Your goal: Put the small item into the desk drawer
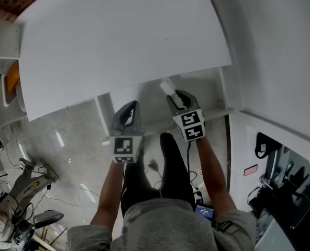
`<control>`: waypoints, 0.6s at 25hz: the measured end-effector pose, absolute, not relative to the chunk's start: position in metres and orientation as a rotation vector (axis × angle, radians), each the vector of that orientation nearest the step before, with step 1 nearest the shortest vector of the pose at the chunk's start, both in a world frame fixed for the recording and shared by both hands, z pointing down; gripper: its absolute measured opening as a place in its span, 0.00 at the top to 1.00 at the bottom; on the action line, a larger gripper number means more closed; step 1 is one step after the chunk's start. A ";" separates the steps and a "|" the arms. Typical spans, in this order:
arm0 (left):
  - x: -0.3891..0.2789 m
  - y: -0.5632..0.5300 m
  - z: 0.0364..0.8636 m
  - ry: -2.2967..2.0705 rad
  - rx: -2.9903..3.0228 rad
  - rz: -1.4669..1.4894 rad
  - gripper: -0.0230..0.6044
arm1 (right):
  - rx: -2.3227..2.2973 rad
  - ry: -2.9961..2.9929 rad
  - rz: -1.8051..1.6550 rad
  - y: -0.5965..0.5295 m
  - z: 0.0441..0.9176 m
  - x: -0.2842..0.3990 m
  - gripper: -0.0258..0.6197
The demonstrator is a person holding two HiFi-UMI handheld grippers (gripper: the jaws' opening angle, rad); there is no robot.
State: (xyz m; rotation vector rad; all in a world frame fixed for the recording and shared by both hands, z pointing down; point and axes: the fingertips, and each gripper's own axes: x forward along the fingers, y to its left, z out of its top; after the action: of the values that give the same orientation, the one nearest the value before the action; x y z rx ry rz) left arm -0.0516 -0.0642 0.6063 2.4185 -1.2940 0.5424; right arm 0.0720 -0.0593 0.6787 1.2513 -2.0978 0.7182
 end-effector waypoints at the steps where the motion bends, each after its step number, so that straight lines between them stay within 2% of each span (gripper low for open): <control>1: -0.053 -0.065 0.608 -1.295 2.415 0.546 0.94 | 1.249 -2.098 0.733 -0.060 0.681 0.072 0.74; 15: -0.055 -0.075 0.614 -1.300 2.366 0.550 0.94 | 1.124 -2.042 0.791 -0.081 0.699 0.063 0.74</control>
State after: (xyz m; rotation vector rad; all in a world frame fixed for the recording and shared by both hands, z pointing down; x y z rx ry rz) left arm -0.0555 -0.0748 0.6142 2.3663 -1.2995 0.5499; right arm 0.0631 -0.0806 0.6992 1.1237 -2.0422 0.7911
